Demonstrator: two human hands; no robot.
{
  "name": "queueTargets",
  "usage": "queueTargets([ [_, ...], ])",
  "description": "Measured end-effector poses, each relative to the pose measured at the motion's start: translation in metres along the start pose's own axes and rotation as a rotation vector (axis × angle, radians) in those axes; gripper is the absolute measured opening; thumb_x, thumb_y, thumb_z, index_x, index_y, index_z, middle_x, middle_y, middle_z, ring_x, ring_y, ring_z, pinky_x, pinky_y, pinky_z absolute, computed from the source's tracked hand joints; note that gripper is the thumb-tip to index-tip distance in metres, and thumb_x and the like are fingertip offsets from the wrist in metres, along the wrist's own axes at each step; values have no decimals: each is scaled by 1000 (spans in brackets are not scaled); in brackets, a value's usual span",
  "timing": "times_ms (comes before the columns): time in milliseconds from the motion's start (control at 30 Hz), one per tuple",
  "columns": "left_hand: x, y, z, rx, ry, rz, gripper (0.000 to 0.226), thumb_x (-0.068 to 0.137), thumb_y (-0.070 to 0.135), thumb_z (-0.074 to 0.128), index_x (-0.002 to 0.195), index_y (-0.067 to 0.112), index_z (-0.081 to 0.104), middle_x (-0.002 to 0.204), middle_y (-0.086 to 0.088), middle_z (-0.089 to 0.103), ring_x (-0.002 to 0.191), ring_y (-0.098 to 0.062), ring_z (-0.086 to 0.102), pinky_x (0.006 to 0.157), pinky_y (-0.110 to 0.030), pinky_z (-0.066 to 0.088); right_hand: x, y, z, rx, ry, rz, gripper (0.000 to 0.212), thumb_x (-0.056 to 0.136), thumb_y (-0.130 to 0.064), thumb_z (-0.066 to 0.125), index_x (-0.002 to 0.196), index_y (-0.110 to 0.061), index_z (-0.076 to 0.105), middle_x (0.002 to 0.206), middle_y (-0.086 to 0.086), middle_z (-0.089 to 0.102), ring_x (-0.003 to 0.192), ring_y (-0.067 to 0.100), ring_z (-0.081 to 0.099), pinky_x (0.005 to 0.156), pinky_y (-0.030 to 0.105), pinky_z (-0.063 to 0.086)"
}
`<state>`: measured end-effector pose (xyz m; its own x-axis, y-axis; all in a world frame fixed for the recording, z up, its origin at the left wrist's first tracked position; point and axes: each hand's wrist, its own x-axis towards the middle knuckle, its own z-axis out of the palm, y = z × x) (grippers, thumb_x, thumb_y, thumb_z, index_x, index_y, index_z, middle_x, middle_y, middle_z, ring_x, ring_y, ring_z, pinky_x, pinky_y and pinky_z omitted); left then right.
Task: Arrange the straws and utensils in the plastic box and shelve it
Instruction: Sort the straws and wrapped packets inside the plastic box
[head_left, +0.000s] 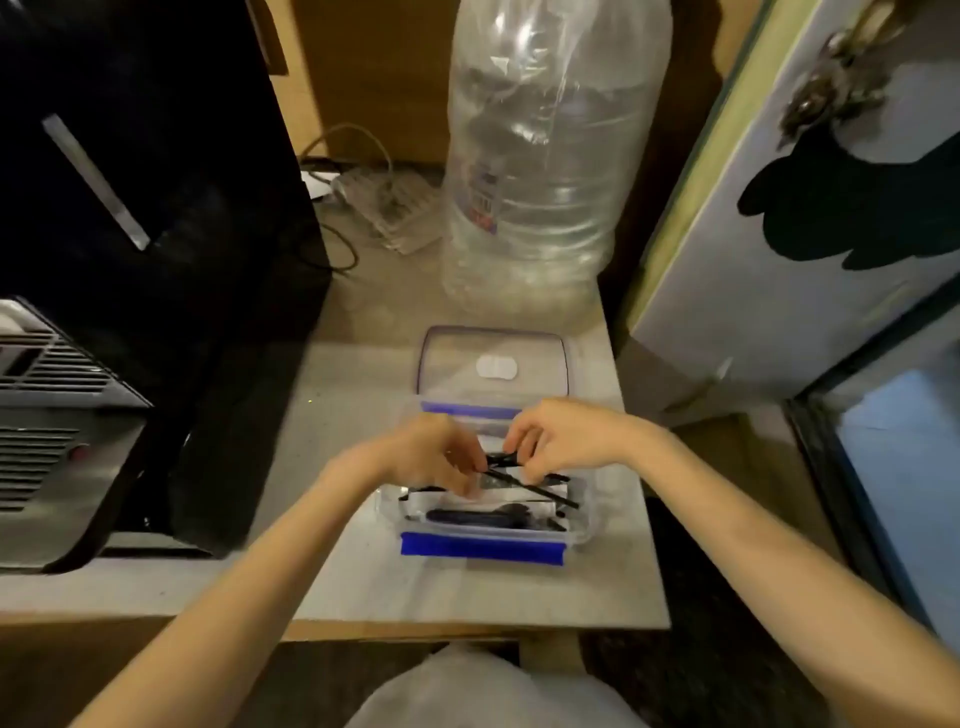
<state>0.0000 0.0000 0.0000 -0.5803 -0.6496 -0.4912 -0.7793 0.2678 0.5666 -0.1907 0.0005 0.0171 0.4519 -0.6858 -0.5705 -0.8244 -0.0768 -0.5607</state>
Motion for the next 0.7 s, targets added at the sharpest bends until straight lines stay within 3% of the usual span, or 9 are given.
queueTargets([
  [167, 3, -4, 27, 36, 139, 6, 37, 78, 22, 73, 113, 17, 63, 112, 0, 66, 90, -7, 56, 78, -13, 44, 2, 8, 33, -142, 59, -2, 53, 80, -22, 72, 128, -14, 52, 124, 3, 59, 101, 13, 58, 81, 22, 49],
  [300, 0, -9, 41, 94, 245, 7, 40, 77, 25, 72, 115, 20, 60, 115, 1, 63, 100, -11, 57, 87, -22, 48, -1, 12, 45, -252, 130, -32, 58, 80, -22, 71, 132, -18, 46, 131, 1, 51, 110, 16, 53, 90, 28, 49],
  [567, 11, -4, 47, 177, 255, 89, 42, 75, 28, 73, 115, 19, 61, 114, 0, 61, 102, -15, 57, 89, -29, 51, 1, 12, 59, -286, 279, -60, 45, 82, -21, 67, 123, -17, 49, 123, 2, 56, 105, 16, 58, 87, 31, 54],
  [700, 20, -1, 44, 274, 235, 124, 37, 76, 26, 72, 110, 18, 60, 112, -1, 60, 98, -17, 58, 82, -29, 52, -5, 18, 61, -343, 375, -85, 45, 83, -27, 66, 125, -19, 50, 123, 0, 58, 110, 14, 55, 91, 29, 50],
])
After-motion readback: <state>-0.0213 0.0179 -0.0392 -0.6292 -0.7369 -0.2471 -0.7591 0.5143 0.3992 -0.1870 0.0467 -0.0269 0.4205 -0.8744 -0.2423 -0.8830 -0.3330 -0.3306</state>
